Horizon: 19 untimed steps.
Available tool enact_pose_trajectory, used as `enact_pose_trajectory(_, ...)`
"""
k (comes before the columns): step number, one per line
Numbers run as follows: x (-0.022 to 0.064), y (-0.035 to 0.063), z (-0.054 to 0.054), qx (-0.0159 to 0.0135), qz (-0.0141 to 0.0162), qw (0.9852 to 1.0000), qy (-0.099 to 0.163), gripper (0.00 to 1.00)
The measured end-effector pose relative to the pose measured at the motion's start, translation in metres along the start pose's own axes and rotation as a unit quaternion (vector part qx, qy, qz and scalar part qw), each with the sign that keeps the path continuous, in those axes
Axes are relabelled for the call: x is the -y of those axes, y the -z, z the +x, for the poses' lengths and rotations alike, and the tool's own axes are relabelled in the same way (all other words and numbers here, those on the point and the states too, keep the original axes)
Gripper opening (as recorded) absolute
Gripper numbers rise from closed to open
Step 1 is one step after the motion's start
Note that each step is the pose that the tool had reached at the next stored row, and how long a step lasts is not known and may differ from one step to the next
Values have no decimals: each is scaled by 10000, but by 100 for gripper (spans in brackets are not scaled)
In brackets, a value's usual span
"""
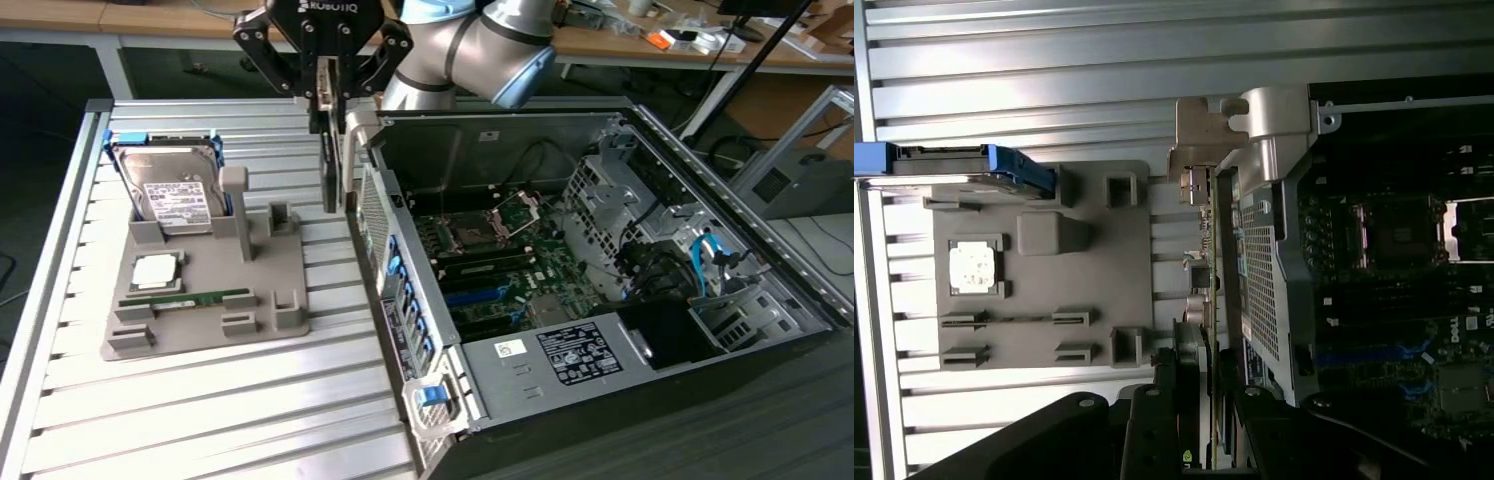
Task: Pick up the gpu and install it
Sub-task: 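Pick up the gpu and move the gpu toward the slot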
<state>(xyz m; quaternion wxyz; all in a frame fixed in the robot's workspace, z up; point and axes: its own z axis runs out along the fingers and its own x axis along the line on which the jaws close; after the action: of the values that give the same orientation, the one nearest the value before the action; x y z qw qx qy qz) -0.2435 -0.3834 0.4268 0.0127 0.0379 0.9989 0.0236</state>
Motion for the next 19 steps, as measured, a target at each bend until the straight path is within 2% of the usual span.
enact_pose_trajectory(19, -13, -4, -180, 0, 0, 10000, 0, 27)
